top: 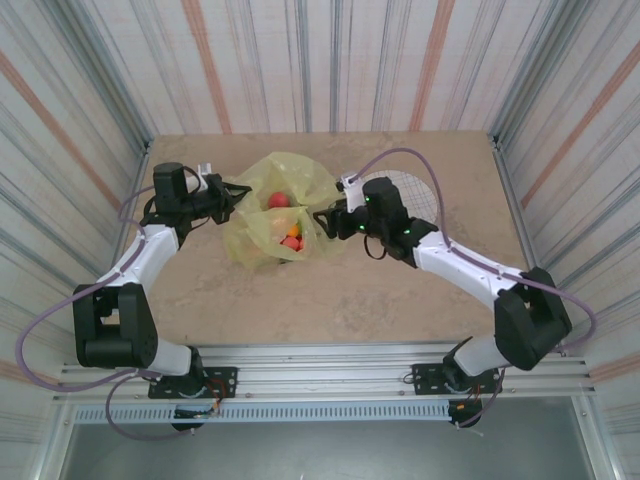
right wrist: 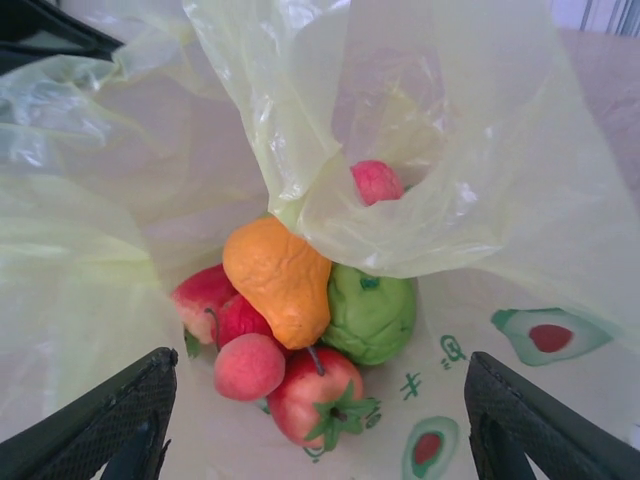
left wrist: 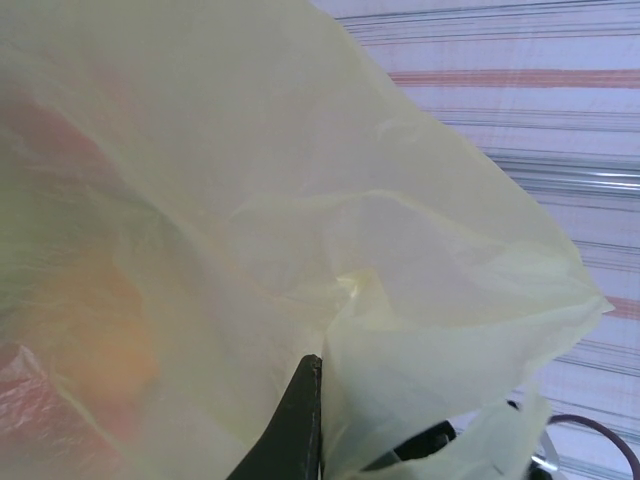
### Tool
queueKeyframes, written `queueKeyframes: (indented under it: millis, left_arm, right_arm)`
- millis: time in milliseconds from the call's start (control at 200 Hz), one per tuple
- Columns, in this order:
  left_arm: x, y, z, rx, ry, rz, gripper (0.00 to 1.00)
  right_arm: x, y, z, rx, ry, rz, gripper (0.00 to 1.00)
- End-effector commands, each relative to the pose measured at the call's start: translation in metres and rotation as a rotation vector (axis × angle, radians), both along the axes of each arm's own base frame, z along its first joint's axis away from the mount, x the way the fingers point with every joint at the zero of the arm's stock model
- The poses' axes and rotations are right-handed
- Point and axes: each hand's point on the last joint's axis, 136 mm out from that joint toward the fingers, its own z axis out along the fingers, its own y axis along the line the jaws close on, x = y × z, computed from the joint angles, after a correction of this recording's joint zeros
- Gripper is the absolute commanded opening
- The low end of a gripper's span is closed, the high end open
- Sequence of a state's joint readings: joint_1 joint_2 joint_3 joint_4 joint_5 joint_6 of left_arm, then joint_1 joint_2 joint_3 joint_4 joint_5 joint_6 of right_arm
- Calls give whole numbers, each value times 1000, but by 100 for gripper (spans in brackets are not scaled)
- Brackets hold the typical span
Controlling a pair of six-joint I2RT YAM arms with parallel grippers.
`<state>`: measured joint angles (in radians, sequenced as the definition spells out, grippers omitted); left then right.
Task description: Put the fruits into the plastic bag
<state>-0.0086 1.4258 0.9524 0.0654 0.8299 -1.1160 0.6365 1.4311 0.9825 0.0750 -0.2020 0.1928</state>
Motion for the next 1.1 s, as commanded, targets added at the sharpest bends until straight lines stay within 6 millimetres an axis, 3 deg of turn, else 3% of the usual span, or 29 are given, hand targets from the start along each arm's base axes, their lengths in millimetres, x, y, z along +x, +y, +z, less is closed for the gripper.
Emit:
queueKeyframes:
  millis: [0,140,276,506,741,1092]
  left_arm:
    - [-3,-2,-5,-8,9,-14,0]
    - [-2,-2,-6,-9,10,-13,0]
    - [-3,-2,-5,-9,9,-14,0]
    - [-3,-2,-3,-9,3,-15,0]
    - [-3,-2,-5,-9,8,-15,0]
    - [-3,-2,-5,-8,9,-16,0]
  right_arm:
    - [-16,-7,15,-20,-57,72,75]
    - [-15,-18,36,-83,-175,54,73]
    - [5,-26,42,-178,-248,-8,69]
    - [35,-28,27,-391,-326,-11,66]
    - [34,-11,3,-564,-416,136,72]
    - [37,15,-4,-717,-578,251,79]
